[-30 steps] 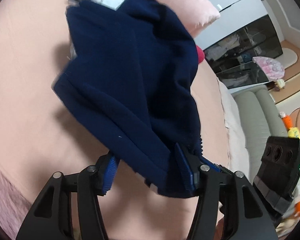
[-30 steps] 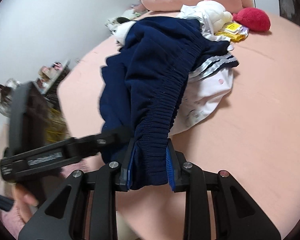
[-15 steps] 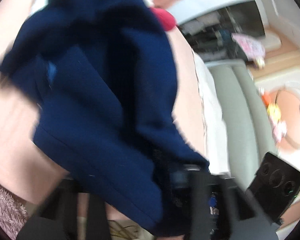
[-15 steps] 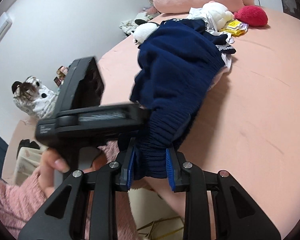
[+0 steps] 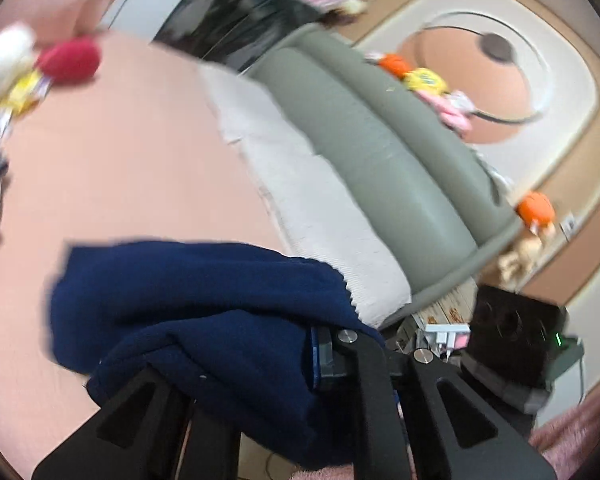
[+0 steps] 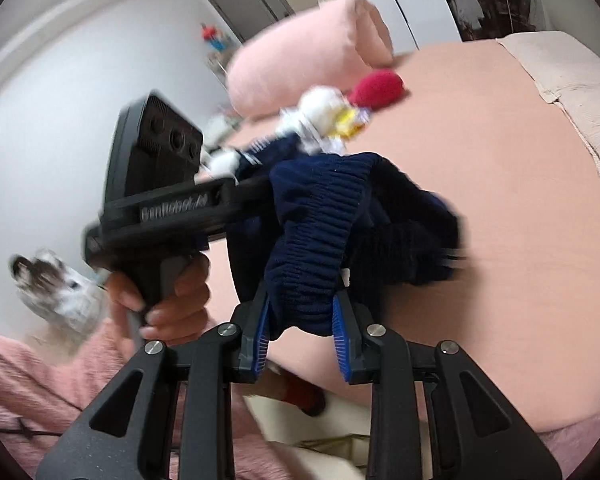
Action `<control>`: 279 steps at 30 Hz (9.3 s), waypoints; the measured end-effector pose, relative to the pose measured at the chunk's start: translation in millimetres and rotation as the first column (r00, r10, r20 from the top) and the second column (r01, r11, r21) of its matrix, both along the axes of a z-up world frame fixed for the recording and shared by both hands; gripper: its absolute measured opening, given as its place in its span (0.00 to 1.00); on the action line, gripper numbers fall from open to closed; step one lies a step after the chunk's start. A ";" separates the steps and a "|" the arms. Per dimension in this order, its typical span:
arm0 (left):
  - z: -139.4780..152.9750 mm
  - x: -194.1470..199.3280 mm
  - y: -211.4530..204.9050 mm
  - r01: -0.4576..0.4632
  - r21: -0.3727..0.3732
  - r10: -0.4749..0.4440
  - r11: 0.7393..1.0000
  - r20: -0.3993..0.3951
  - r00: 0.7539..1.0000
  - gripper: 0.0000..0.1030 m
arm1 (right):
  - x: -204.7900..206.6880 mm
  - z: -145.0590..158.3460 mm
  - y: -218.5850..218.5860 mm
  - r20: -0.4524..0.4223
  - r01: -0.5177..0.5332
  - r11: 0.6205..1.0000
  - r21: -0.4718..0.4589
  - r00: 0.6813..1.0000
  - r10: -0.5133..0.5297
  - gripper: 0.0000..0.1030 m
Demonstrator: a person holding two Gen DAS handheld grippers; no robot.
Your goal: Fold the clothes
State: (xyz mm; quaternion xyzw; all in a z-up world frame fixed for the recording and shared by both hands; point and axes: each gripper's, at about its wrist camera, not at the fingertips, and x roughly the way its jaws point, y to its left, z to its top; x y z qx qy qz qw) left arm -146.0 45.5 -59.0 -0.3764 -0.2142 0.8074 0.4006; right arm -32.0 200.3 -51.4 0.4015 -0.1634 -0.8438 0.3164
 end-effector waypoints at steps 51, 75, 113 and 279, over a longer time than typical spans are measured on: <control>-98.8 139.4 -40.0 -0.291 -0.731 0.329 0.618 -0.095 0.939 0.27 | -75.2 -143.1 8.0 0.109 0.141 0.827 0.545 0.965 -0.237 0.54; -21.1 54.2 -139.3 -0.480 -0.517 0.520 0.709 -0.077 0.851 0.13 | -159.9 -55.1 2.5 -0.070 0.234 0.816 0.529 0.970 -0.232 0.13; -178.9 87.7 -141.0 -0.313 -0.223 0.380 0.923 0.408 0.830 0.51 | -36.6 -185.4 70.1 0.148 0.283 0.747 0.602 0.880 -0.452 0.34; -175.7 -73.9 -288.9 -0.335 -0.499 0.444 0.800 0.115 0.889 0.05 | -277.7 -127.1 -36.4 0.137 0.079 0.860 0.504 0.976 -0.169 0.11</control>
